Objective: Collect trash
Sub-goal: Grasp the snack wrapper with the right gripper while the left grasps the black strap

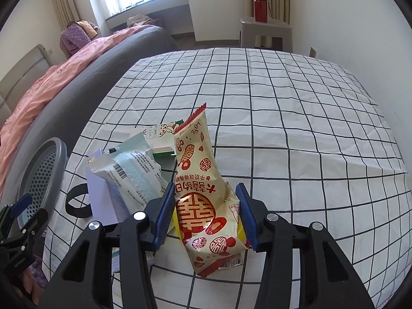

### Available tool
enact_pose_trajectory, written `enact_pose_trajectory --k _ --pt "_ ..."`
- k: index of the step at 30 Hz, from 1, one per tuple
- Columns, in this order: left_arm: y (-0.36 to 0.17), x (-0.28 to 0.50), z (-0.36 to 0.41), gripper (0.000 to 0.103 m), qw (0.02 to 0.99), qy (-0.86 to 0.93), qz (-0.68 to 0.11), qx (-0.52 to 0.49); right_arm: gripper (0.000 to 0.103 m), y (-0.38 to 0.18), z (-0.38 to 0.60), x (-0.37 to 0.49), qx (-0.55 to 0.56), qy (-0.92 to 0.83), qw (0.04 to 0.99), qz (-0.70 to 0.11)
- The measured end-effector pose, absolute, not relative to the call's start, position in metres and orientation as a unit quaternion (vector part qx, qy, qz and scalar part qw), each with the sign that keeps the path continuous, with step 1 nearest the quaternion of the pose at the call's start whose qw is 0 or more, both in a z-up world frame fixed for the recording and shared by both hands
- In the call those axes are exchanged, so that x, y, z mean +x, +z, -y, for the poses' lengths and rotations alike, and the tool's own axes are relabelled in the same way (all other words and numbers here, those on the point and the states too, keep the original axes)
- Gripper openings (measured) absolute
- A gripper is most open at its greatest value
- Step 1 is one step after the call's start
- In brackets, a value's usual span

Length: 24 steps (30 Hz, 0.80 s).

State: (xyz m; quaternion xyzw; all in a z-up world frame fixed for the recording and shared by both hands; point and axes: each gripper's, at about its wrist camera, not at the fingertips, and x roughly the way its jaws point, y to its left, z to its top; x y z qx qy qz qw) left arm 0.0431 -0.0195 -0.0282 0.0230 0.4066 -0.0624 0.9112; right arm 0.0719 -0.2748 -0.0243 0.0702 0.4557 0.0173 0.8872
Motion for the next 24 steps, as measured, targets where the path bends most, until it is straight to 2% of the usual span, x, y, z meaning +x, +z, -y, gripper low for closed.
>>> enact_pose_trajectory --k 11,24 --pt "-0.032 0.041 0.027 0.079 0.911 -0.078 -0.403 0.03 0.047 -0.017 0.269 0.039 0.114 0.019 0.889 -0.444" --pt "-0.059 0.076 0.057 0.078 0.903 -0.074 -0.422 0.038 0.047 -0.003 0.269 0.021 0.141 0.03 0.894 -0.423"
